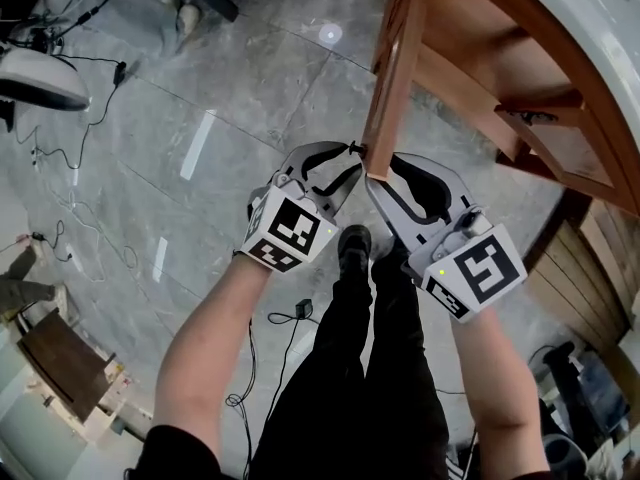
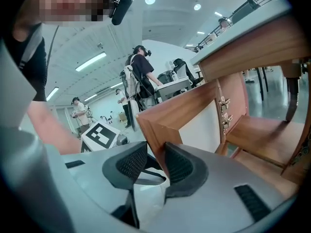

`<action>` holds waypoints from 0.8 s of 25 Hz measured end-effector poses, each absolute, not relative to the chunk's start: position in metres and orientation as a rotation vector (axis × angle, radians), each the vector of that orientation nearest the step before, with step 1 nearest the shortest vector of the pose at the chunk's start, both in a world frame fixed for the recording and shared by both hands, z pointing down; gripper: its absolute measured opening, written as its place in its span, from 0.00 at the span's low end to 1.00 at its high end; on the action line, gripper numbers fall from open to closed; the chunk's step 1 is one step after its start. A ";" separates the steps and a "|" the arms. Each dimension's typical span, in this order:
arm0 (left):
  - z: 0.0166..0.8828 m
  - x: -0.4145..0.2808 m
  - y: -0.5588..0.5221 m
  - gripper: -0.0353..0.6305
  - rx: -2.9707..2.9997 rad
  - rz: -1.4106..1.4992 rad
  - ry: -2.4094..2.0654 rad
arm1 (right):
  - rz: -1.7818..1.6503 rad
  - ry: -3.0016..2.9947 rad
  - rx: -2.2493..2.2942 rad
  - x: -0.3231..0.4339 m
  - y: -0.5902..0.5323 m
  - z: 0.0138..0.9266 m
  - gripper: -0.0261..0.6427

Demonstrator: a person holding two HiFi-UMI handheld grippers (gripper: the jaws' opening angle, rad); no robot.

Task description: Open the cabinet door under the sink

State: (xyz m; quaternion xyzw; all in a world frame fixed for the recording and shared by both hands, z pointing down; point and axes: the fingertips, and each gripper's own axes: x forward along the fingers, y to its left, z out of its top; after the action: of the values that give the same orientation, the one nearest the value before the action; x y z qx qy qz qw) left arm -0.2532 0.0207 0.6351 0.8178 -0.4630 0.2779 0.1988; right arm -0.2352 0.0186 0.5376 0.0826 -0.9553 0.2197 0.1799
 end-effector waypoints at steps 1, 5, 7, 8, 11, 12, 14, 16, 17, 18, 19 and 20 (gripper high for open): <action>0.633 -0.259 0.021 0.25 2.275 0.761 -1.316 | 0.626 -2.699 0.224 -0.239 0.020 0.538 0.23; 0.630 -0.276 0.020 0.25 2.229 0.737 -1.381 | 0.629 -2.688 0.203 -0.246 0.021 0.544 0.20; 0.630 -0.286 0.021 0.27 2.195 0.728 -1.419 | 0.634 -2.683 0.203 -0.246 0.022 0.546 0.20; 0.630 -0.293 0.021 0.27 2.176 0.718 -1.437 | 0.638 -2.680 0.206 -0.245 0.022 0.547 0.20; 0.628 -0.316 0.023 0.27 2.111 0.682 -1.496 | 0.648 -2.668 0.209 -0.242 0.025 0.549 0.19; 0.628 -0.321 0.025 0.26 2.096 0.669 -1.505 | 0.650 -2.662 0.207 -0.240 0.027 0.550 0.19; 0.627 -0.327 0.028 0.23 2.082 0.655 -1.505 | 0.654 -2.651 0.207 -0.238 0.028 0.551 0.18; 0.626 -0.327 0.030 0.23 2.074 0.652 -1.502 | 0.660 -2.640 0.220 -0.235 0.025 0.553 0.18; 0.625 -0.326 0.031 0.23 2.069 0.645 -1.501 | 0.665 -2.636 0.230 -0.233 0.022 0.553 0.17; 0.625 -0.324 0.032 0.23 2.063 0.637 -1.500 | 0.669 -2.633 0.242 -0.231 0.019 0.554 0.17; 0.624 -0.321 0.033 0.22 2.058 0.628 -1.500 | 0.674 -2.633 0.256 -0.229 0.015 0.554 0.17; 0.624 -0.317 0.034 0.22 2.053 0.621 -1.499 | 0.677 -2.633 0.270 -0.226 0.011 0.553 0.16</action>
State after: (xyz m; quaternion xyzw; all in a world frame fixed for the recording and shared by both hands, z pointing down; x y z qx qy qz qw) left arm -0.3167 0.0341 0.6236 0.7578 -0.5531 0.2292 0.2594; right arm -0.2265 0.0115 0.5533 0.0967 -0.9436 0.2427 0.2031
